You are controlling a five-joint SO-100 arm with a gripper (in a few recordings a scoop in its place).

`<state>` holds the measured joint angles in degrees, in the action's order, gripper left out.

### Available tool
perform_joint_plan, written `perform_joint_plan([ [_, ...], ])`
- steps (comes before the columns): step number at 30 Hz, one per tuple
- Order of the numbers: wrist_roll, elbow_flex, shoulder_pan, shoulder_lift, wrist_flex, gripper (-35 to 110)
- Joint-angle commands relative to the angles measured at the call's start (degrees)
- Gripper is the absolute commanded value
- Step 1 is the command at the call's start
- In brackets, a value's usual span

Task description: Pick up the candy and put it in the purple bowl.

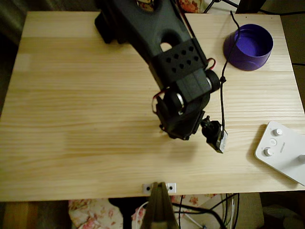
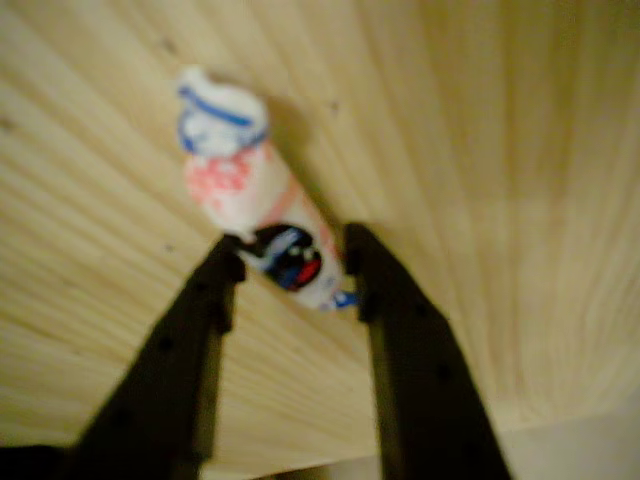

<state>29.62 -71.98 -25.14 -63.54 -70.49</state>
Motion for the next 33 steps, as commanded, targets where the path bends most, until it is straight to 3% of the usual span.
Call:
perform_joint_plan([
  [1,-0.4,1.2,-0.8,-2.4,-1.8,12],
  [33,-7.3,0.1,0.7,-8.3,-0.4,4],
])
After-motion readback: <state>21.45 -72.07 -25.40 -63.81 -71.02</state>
